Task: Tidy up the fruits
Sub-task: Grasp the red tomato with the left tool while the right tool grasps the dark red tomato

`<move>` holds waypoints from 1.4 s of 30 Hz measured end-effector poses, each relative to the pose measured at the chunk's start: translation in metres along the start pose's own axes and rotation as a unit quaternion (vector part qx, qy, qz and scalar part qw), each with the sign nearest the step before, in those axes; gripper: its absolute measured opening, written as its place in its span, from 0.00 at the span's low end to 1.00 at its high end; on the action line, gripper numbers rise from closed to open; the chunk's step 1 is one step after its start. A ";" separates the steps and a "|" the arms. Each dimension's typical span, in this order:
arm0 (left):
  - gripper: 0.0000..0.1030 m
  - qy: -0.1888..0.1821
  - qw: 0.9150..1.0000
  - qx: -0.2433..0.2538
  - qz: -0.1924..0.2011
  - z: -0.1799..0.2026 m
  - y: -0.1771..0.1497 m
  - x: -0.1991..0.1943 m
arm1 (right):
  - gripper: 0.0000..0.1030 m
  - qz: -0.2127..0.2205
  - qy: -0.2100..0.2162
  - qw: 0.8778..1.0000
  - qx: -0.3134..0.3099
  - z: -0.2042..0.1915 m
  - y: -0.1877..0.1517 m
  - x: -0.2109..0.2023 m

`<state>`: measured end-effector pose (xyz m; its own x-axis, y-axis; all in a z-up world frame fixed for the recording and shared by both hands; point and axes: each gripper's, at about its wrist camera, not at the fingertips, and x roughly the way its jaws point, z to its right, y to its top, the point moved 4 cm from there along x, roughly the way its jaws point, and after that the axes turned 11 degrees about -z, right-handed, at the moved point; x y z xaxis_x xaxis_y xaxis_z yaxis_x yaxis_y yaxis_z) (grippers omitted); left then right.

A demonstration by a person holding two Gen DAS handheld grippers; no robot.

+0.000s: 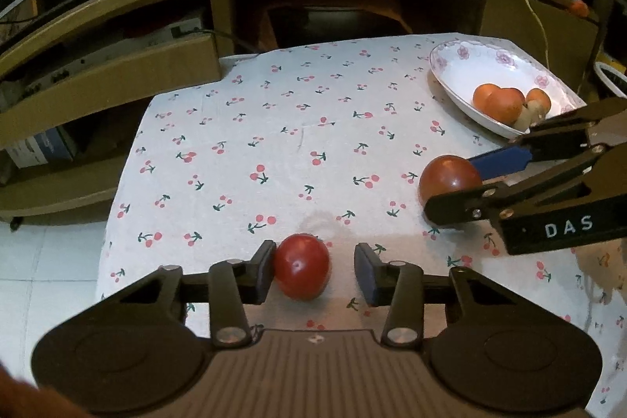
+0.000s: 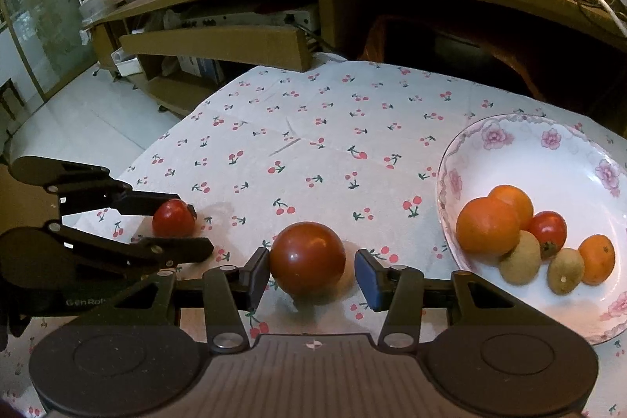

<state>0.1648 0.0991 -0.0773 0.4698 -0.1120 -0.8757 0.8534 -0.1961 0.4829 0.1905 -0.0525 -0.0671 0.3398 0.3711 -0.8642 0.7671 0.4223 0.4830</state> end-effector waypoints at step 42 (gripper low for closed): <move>0.46 -0.064 0.992 0.106 -0.022 0.150 -0.014 -0.016 | 0.44 -0.016 -0.091 0.991 0.097 0.053 -0.131 -0.091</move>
<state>0.1114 -0.0422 -0.0695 0.3897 -0.2192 -0.8945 0.7989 -0.4027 0.4467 0.0879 -0.1856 -0.0597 0.3931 0.1965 -0.8983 0.8630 0.2585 0.4341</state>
